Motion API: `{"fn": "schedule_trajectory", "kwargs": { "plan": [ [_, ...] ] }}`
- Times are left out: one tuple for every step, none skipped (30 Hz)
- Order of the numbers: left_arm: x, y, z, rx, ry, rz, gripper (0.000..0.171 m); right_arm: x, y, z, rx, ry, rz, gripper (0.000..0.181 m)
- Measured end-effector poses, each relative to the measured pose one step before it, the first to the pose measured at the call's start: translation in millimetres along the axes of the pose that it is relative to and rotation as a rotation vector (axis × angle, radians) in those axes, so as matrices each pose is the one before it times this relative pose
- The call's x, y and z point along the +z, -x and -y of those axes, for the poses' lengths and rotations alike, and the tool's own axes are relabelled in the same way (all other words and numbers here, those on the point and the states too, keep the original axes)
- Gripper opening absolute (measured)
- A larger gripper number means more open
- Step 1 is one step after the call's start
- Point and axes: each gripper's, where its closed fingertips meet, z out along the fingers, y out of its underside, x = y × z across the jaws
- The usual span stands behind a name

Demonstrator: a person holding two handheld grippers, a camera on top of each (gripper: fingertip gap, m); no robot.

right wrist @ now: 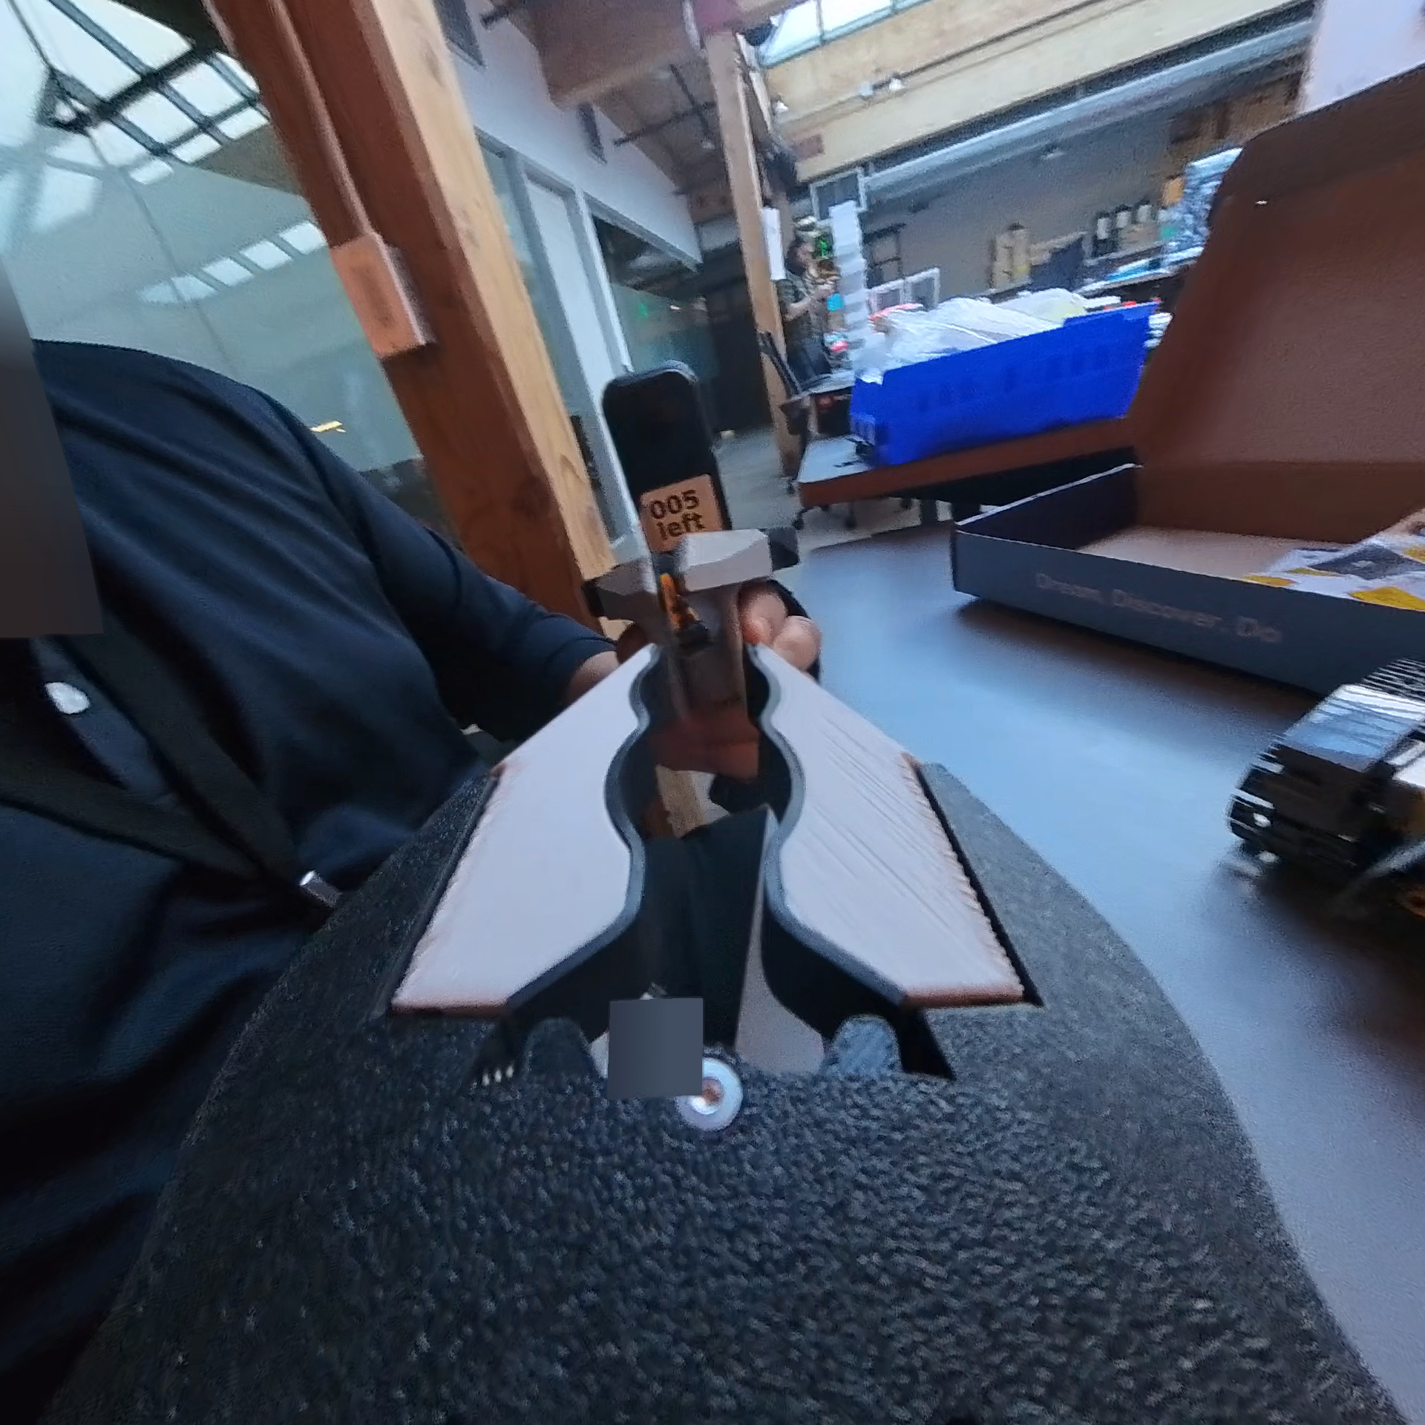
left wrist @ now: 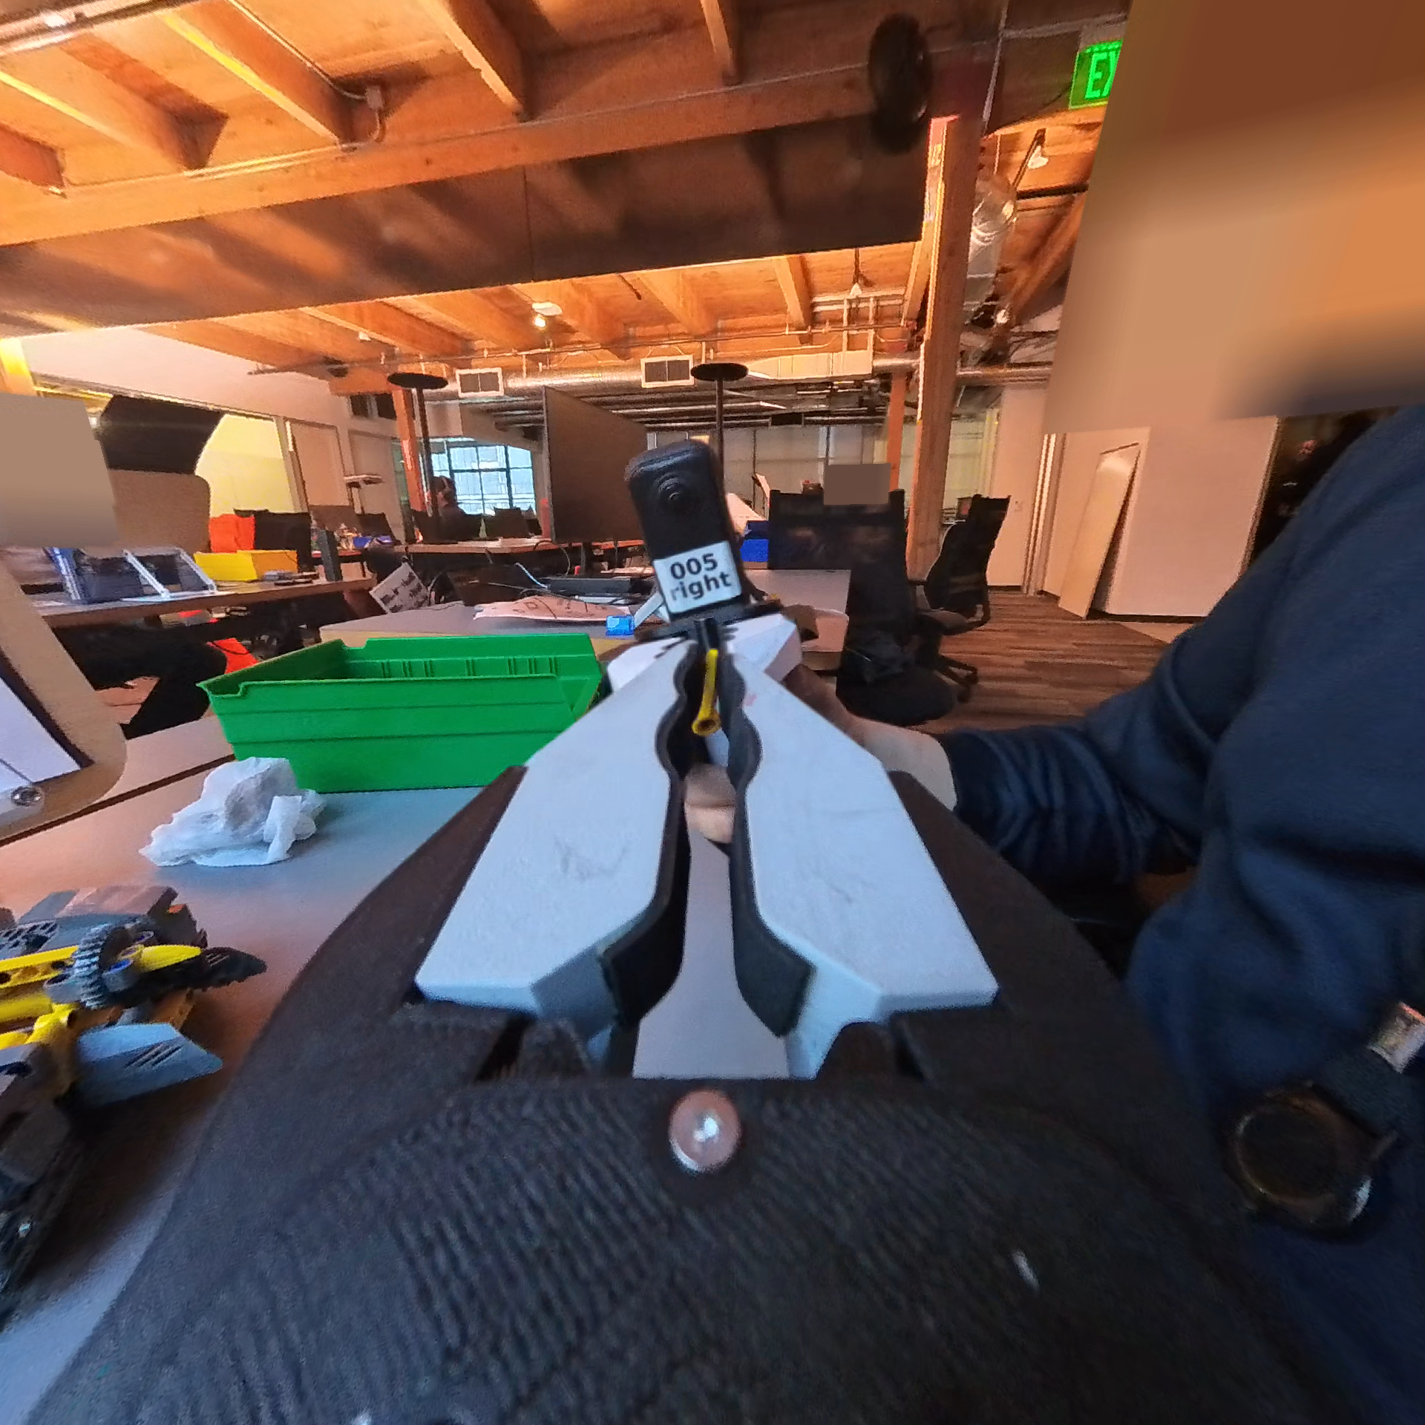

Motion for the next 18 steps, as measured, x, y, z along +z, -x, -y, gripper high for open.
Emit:
{"fn": "schedule_trajectory", "kwargs": {
  "plan": [
    [0.06, -0.36, -0.26, 0.0023, 0.00090, -0.0018, 0.001, 0.65, 2.92, 0.99, 0.0057, -0.0102, 0.0198, 0.018],
    [-0.13, -0.24, 1.08, -0.0039, -0.00783, -0.0011, 0.001, 0.43, 0.45, 0.65, 0.0077, -0.0073, 0.0058, 0.017],
    [-0.48, -0.42, 2.28, -0.0083, -0.01785, -0.0024, 0.001, 0.53, -0.55, -0.88, 0.0044, 0.0021, -0.0002, 0.009],
    [0.05, -0.85, 0.98, -0.0128, -0.01257, -0.0061, 0.001, 0.57, 0.61, -0.54, -0.0017, -0.0013, 0.0042, 0.006],
    [0.60, 0.06, -1.51, -0.0118, 0.00172, -0.0002, 0.001, 0.68, 1.18, 0.42, 0.0000, -0.0082, 0.0061, 0.006],
    [0.56, -0.12, -1.53, -0.0062, -0.00074, 0.0016, 0.001, 0.85, 0.70, -0.64, 0.0048, 0.0000, 0.0049, 0.008],
    [0.60, -0.27, -1.15, -0.0053, -0.00320, 0.0010, 0.001, 1.05, 0.35, -1.55, 0.0040, 0.0075, 0.0034, 0.009],
    [0.64, -0.24, -1.40, -0.0049, 0.00088, 0.0005, 0.001, 0.83, 0.11, -0.98, -0.0015, 0.0034, 0.0000, 0.009],
    [0.55, 0.37, -1.30, -0.0016, 0.00301, 0.0038, 0.001, 0.33, -0.17, -0.18, -0.0038, -0.0016, -0.0039, 0.010],
    [0.21, 0.62, -0.85, -0.0020, 0.00362, 0.0031, 0.001, -0.12, -0.50, 0.00, -0.0017, -0.0019, -0.0048, 0.010],
    [-0.17, 1.01, -0.53, -0.0050, 0.00643, 0.0033, 0.001, -0.49, -1.05, -0.36, -0.0015, 0.0017, -0.0058, 0.009],
    [-0.15, 1.56, -1.28, -0.0050, 0.01251, 0.0051, 0.001, -0.60, -1.49, -0.73, -0.0024, 0.0055, -0.0089, 0.008],
    [-0.19, 2.17, -1.53, -0.0012, 0.01351, 0.0080, 0.001, -0.72, -1.92, -1.01, -0.0031, 0.0083, -0.0113, 0.007],
    [-0.10, 1.52, -1.50, 0.0026, 0.01182, 0.0044, 0.001, -0.45, -1.47, -1.34, -0.0029, 0.0128, -0.0102, 0.007],
    [-0.22, 1.61, -2.12, 0.0063, 0.01721, 0.0058, 0.001, -0.16, -1.73, -2.27, -0.0014, 0.0208, -0.0116, 0.006],
    [-0.22, 2.83, -3.17, 0.0106, 0.02860, 0.0124, 0.002, -0.33, -2.79, -2.73, -0.0025, 0.0258, -0.0188, 0.006],
    [-0.21, 2.31, -3.62, 0.0179, 0.03571, 0.0081, 0.002, -0.51, -2.88, -3.02, -0.0077, 0.0301, -0.0212, 0.006],
    [0.05, 1.08, -3.89, 0.0184, 0.03700, -0.0022, 0.002, -0.59, -2.04, -3.18, -0.0127, 0.0339, -0.0193, 0.006]
  ]
}}
